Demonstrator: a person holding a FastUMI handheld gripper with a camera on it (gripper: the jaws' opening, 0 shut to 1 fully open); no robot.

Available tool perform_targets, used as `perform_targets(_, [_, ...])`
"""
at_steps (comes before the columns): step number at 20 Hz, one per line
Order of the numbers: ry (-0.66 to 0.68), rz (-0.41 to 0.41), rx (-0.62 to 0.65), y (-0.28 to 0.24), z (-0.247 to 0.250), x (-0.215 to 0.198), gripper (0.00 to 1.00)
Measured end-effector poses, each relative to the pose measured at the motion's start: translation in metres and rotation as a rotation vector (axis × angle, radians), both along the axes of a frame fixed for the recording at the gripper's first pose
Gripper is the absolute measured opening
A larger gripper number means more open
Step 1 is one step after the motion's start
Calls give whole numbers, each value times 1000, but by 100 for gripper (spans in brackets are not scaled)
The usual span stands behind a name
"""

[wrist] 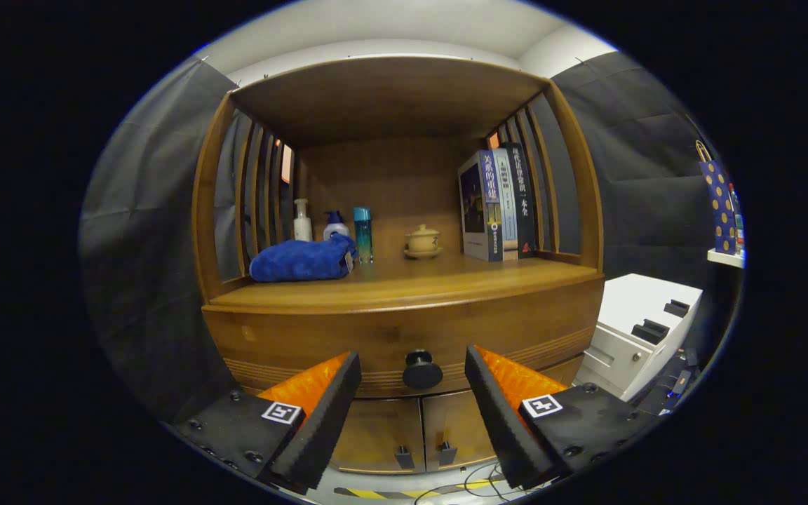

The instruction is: Pull open the drawer, take out the items inside it, and place them on the countertop above the cabinet.

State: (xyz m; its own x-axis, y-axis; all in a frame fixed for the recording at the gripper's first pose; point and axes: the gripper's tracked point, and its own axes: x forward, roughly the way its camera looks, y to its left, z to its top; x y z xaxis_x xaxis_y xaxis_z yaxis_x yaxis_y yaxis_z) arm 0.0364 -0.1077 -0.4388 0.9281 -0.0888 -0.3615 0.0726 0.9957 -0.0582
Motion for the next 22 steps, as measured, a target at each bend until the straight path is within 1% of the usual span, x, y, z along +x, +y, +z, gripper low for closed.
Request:
perform_targets(3, [37, 4, -29, -8, -23, 12, 98])
perform_targets(5, [52, 3, -15, -11, -34, 21, 99])
perform_targets(10, [65, -4, 40, -17, -49, 48, 77])
perform_targets(15, [92, -29, 71, -21, -56, 56, 55])
perform_targets(19, [106, -40, 92, -22, -57, 56, 45])
perform_targets(20, [108, -48, 95, -23, -56, 55, 44])
perform_targets(22, [103, -56, 82, -22, -55, 50, 40])
